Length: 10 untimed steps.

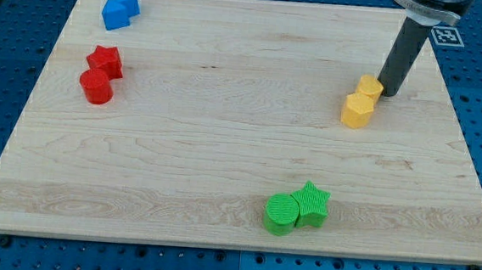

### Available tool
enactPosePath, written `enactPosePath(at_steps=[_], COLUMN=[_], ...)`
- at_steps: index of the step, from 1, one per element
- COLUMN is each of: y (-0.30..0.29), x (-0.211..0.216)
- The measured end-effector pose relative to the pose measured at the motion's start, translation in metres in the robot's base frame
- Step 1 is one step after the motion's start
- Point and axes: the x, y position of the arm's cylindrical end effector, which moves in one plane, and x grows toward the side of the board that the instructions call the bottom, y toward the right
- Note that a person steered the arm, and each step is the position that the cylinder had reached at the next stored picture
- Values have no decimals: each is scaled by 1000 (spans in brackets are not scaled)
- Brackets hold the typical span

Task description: Place the yellow heart exactly above the yellow hexagon

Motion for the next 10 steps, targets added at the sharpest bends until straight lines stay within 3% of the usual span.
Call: enactPosePath(at_steps=[2, 5, 10], y=[26, 0, 10], x=[4, -10, 11])
